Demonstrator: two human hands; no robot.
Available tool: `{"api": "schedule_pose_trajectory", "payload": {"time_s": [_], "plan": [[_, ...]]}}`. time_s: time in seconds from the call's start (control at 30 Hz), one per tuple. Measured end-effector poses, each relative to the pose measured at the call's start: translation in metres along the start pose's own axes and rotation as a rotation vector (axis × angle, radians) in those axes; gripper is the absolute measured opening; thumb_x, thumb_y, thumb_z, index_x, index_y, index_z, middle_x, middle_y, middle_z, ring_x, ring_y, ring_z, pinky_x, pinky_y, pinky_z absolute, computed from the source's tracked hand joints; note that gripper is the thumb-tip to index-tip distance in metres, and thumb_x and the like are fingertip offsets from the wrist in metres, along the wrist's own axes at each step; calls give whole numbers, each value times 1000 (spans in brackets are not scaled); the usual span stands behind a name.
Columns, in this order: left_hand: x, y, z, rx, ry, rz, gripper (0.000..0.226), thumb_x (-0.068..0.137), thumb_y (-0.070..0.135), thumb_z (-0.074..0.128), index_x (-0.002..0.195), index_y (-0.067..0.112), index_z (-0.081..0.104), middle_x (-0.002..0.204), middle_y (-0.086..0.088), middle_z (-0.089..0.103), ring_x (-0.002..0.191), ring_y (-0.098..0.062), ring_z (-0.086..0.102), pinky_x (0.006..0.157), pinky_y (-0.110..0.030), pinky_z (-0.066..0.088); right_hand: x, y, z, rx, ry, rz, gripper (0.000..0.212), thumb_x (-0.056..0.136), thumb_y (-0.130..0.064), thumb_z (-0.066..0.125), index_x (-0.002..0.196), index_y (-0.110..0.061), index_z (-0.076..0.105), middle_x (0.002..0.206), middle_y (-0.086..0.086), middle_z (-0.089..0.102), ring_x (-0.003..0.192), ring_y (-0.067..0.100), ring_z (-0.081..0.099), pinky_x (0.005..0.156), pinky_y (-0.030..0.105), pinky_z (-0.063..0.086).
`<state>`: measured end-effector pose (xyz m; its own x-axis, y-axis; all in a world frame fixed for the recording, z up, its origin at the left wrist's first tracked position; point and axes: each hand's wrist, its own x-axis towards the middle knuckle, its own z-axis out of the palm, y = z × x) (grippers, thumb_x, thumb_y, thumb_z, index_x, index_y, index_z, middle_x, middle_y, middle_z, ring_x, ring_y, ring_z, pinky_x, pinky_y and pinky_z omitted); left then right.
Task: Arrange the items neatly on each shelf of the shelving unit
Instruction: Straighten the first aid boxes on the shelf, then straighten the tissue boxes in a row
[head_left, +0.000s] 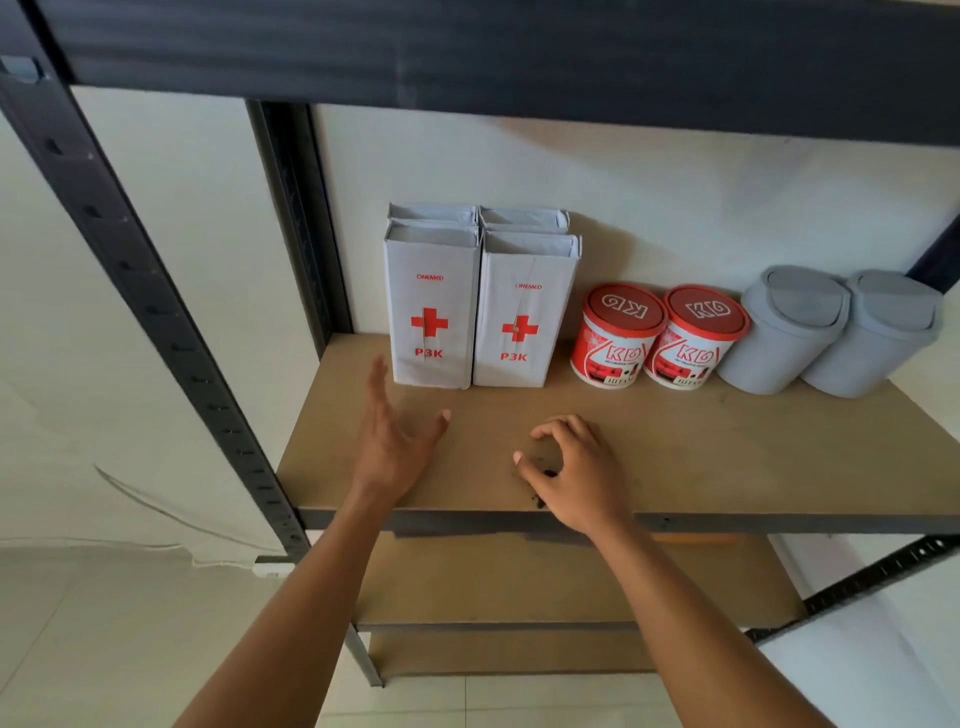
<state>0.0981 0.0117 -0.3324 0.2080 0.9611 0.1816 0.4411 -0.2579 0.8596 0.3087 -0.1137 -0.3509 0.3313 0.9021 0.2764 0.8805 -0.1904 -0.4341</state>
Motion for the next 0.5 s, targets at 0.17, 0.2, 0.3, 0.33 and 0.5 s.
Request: {"api": "schedule_pose_trajectory", "payload": {"time_s": [0.17, 0.2, 0.3, 0.33, 0.5], "plan": [[-70, 7, -12, 50, 14, 203, 54, 91, 38, 73, 139, 29, 50, 136, 13, 57, 121, 0, 52, 96, -22, 46, -11, -3, -5, 183, 19, -59, 26, 94, -52, 61, 105, -29, 67, 111, -18, 59, 108, 6, 56, 80, 27, 51], [-85, 7, -13, 57, 7, 248, 46, 92, 36, 72, 134, 27, 55, 130, 13, 62, 115, 2, 56, 92, -17, 49, -16, -4, -7, 244, 21, -74, 22, 95, -47, 64, 104, -28, 68, 112, -18, 60, 108, 5, 56, 83, 28, 52], [-127, 1, -6, 89, 6, 357, 30, 92, 26, 72, 121, 20, 65, 114, 10, 70, 102, 1, 65, 85, -10, 51, -47, -5, -10, 426, 110, -171, 8, 96, -28, 69, 100, -21, 70, 109, -12, 64, 109, 9, 60, 93, 34, 52], [-140, -4, -1, 107, 11, 371, 27, 92, 24, 72, 118, 19, 67, 114, 11, 70, 101, 1, 65, 86, -11, 51, -61, -6, -10, 467, 136, -209, 4, 96, -21, 71, 98, -18, 71, 108, -9, 65, 110, 11, 61, 96, 34, 51], [-197, -47, 30, 158, -43, 345, 27, 91, 25, 73, 117, 16, 68, 116, 7, 71, 102, -6, 68, 87, -22, 57, -141, 1, 10, 535, 120, -277, 5, 95, -5, 70, 94, -10, 70, 104, -1, 64, 109, 18, 62, 98, 30, 47]]}}
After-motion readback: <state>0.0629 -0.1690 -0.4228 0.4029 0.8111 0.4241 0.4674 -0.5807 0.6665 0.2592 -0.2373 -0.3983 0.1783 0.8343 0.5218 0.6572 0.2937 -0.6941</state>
